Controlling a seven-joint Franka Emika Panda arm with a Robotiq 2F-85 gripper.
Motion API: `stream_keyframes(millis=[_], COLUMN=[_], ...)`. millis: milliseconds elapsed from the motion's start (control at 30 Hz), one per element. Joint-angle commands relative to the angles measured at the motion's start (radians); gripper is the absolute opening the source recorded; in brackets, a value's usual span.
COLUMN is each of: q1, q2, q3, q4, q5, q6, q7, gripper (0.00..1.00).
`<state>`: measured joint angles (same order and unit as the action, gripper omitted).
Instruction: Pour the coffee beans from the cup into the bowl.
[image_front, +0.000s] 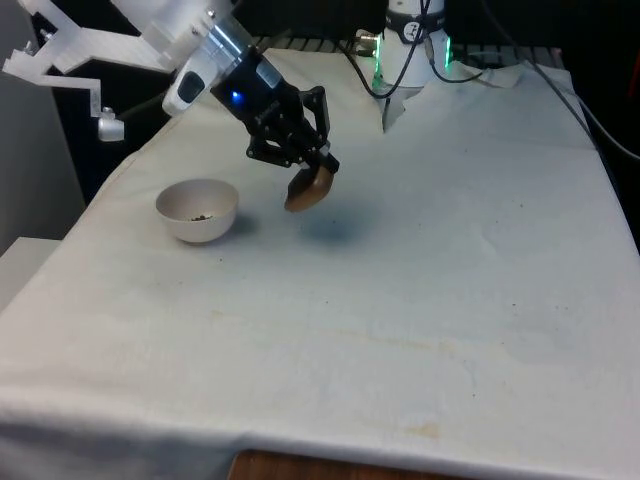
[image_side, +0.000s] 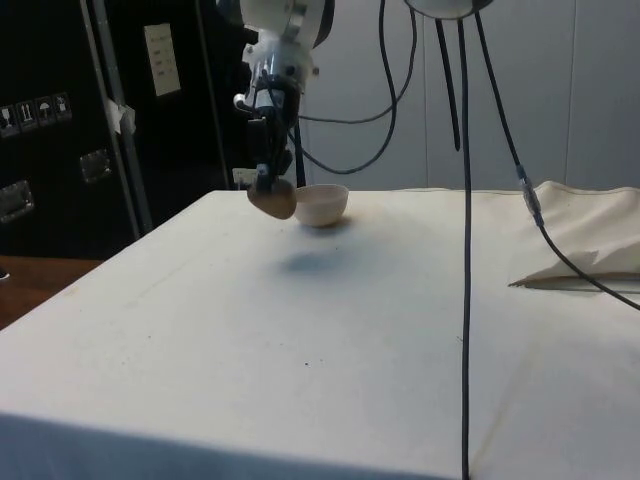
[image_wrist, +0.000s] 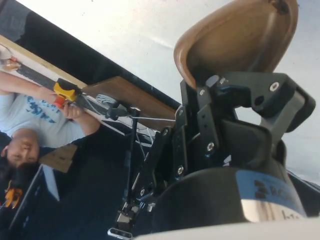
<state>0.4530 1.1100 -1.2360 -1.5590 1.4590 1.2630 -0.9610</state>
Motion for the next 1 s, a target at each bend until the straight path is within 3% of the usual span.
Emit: stream_keyframes(millis=[0,67,100,133,367,400,433,667,700,733,933,967], q1=[0.036,0.041,0.009,0.044,0.046,0.017,0.046,0.068,0.037,0.071,0.083,0.051], q2=[-0.007,-0.007,0.0,-0.006,-0.004,0.0,-0.004,-0.009,-0.002,-0.01,-0.02,-0.012], q3=[-0.019,-0.018,0.001,-0.014,0.014,0.022,0.014,0.025,0.042,0.026,0.041,0.059], q4=[-0.048,-0.046,0.0,-0.043,-0.036,-0.001,-0.036,-0.043,-0.001,-0.043,-0.044,-0.001], q5=[-0.004,-0.013,-0.013,-0.02,-0.038,-0.038,-0.038,-0.067,-0.068,-0.07,-0.093,-0.095], q6=[0.027,0.033,0.011,0.04,0.073,0.041,0.073,0.112,0.087,0.118,0.158,0.134], q7=[-0.015,-0.014,0.0,-0.018,-0.048,-0.029,-0.048,-0.054,-0.042,-0.054,-0.053,-0.041], gripper=[0.01,0.01,0.01,0.01,0.01,0.01,0.01,0.01,0.01,0.01,0.01,0.01])
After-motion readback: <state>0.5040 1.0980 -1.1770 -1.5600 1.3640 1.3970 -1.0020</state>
